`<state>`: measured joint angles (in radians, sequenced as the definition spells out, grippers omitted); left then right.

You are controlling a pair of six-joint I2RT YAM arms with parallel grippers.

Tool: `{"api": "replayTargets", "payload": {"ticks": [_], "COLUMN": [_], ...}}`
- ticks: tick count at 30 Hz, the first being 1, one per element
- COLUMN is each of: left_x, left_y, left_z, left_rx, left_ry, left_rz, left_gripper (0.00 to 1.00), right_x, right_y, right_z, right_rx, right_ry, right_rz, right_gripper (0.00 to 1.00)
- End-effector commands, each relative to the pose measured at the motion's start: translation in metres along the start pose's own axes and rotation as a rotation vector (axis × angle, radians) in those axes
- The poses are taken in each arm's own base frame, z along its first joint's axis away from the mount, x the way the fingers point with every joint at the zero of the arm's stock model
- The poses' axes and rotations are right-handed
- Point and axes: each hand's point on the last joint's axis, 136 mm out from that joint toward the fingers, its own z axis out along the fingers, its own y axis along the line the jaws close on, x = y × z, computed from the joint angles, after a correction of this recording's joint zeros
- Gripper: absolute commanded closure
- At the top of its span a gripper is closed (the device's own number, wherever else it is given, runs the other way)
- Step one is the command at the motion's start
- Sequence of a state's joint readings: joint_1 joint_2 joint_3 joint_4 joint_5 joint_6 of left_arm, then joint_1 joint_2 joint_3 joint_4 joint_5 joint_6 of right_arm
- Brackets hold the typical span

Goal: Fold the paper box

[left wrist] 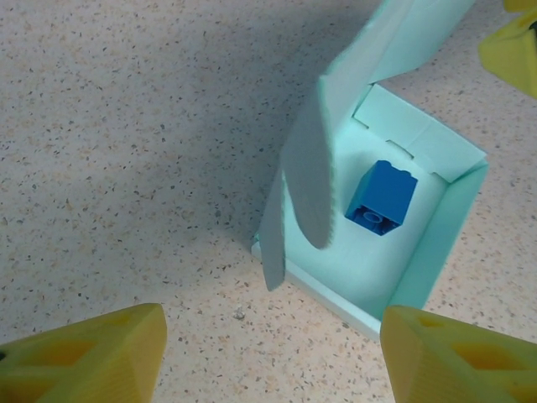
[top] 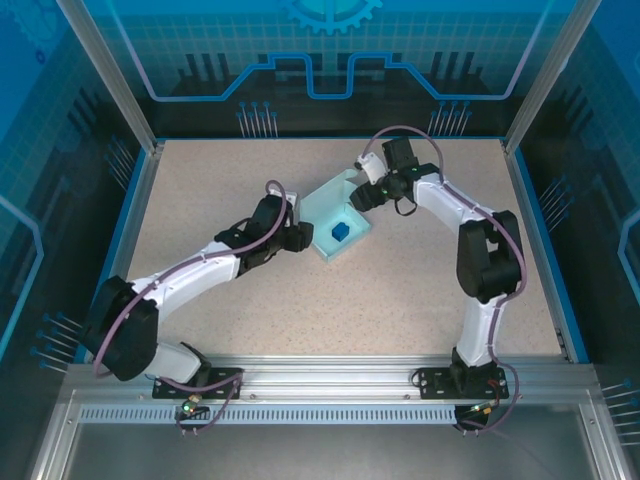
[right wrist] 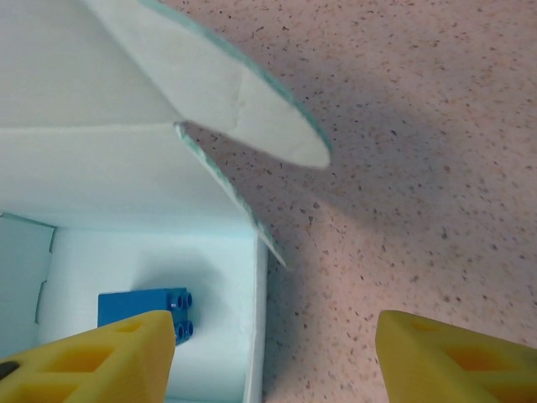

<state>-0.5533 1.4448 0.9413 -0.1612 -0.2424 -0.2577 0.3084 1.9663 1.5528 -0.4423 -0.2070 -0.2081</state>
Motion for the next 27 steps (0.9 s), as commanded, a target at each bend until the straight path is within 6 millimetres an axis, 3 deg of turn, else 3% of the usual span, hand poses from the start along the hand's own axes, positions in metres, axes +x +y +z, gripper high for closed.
{"api": "replayTargets", "payload": {"ticks": [1, 7, 15, 27], "left_x": [-0.007, -0.005, -0.009, -0.017], "left_y": [0.002, 0.003, 0.005, 0.011], "left_z": [0.005, 0.016, 0.030, 0.046], "left_rx": [-0.015, -0.016, -0.032, -0.038], "left_ry": [0.004, 0.034, 0.052, 0.030], "left_rz": [-0.025, -0.025, -0.024, -0.043], "left_gripper": [0.33, 0.42, 0.57, 0.73], "right_x": [-0.019, -0.022, -0.021, -0.019], "right_y": [0.007, 0.006, 0.009, 0.012], "right_z": [0.004, 0.018, 0.020, 0.017], "right_rx": [-0.059, -0.090, -0.099, -0.075], "right_ry": [-0.040, -0.035, -0.024, -0.021], "right_rz": [-0.076, -0.097, -0.116, -0.121], "right_gripper": [0.41, 0.53, 0.73, 0.84]}}
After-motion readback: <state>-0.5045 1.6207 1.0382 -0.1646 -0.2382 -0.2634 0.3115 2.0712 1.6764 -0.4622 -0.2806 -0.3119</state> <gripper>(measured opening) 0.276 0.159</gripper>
